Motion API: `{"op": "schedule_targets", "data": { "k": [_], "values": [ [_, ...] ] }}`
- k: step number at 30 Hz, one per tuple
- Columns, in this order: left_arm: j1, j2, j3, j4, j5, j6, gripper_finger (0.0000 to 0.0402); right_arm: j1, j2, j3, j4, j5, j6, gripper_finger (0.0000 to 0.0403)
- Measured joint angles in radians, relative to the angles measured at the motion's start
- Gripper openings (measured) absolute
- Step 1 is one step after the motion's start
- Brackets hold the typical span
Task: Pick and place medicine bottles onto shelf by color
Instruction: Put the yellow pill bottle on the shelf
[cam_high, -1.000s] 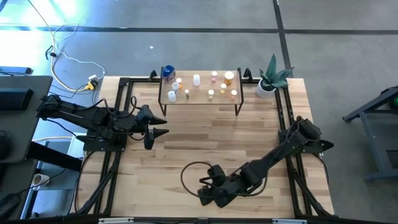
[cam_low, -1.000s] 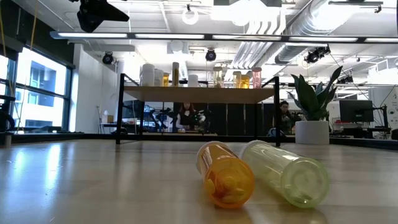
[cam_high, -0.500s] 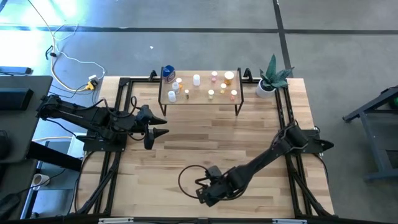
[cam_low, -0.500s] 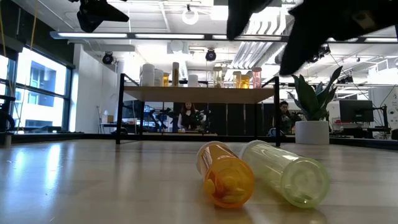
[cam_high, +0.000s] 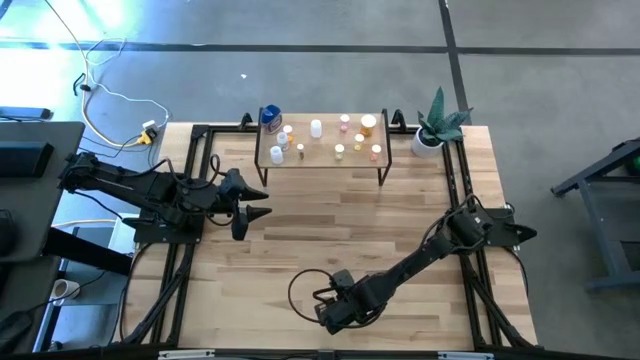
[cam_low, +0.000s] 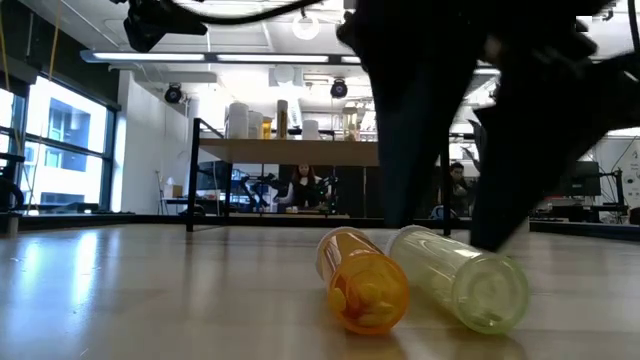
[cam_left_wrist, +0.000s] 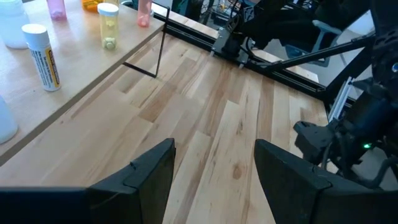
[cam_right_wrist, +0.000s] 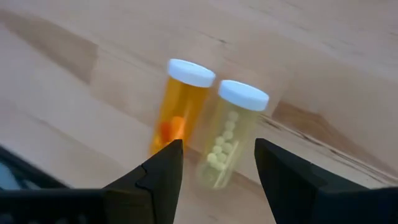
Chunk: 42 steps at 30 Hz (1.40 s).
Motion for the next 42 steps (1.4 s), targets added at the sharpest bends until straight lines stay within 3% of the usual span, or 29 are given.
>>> {"op": "schedule_targets", "data": {
  "k": [13, 27, 35, 42],
  "values": [
    [0.000, 0.000, 0.000, 0.000, 0.000, 0.000, 0.0211, 0.000, 0.036, 0.000, -0.091, -0.037, 0.055, 0.0183],
    [0.000, 0.000, 0.000, 0.000, 0.005, 0.017, 0.0211, 0.000, 0.035, 0.000, -0.115, -0.044, 0.027, 0.0080],
    [0.000, 0.000, 0.000, -0.042, 0.046, 0.017, 0.0211, 0.000, 0.034, 0.001, -0.079, -0.016, 0.019, 0.0087],
    [0.000, 0.000, 0.000, -0.111, 0.166, 0.000, 0.0211, -0.014, -0.019, 0.002, -0.068, 0.089, -0.018, 0.0089]
  ]
}}
